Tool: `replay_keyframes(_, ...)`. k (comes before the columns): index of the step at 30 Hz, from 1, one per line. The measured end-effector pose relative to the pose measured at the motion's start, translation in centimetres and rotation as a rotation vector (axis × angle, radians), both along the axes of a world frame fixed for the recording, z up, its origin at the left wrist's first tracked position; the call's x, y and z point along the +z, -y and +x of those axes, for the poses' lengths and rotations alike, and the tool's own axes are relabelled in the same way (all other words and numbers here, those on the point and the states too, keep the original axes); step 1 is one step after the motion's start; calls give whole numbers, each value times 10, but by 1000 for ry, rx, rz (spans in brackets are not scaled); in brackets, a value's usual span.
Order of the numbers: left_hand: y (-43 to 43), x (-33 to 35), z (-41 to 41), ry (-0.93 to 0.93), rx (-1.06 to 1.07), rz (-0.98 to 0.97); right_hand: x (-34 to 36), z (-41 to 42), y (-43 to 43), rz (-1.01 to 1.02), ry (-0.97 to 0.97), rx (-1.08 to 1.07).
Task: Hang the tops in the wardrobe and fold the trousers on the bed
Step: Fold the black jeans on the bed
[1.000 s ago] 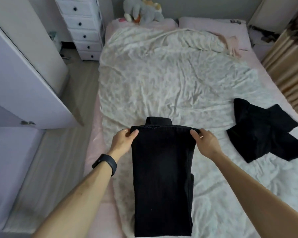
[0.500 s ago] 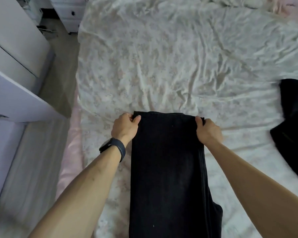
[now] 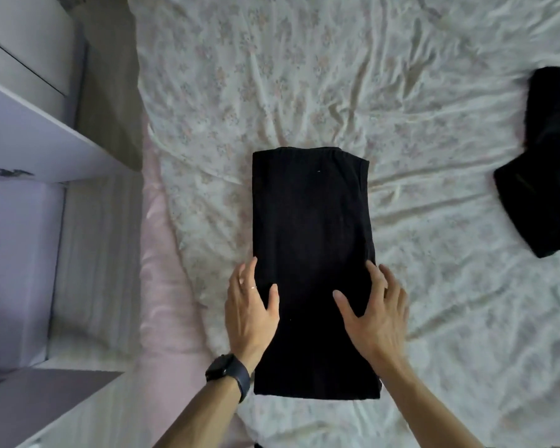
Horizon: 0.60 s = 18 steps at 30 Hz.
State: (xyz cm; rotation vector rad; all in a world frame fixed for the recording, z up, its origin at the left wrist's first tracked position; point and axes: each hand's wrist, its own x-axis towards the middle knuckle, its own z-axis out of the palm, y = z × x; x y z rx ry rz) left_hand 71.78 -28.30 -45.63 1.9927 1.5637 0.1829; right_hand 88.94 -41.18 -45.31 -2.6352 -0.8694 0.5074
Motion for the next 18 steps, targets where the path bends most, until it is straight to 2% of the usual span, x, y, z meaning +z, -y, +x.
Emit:
replay_keyframes(2,40,7,-28,-11,91,-112,6,-31,42,-79,-56,-70)
replay_keyframes(6,97,19,-68,22,301,-496,20,-69,102,-149,-304,-216)
replay_keyframes(12,99,20,-86,-7,256,-804,15,-64,125,-226,-604,-359)
replay_keyframes(15,84,23,-85,-8,233,-1016,17,-46,124,-312,-659,-328)
replay_keyframes(18,83,37,-91,-8,223,-1052,31,-46,126,-309,-652,-301)
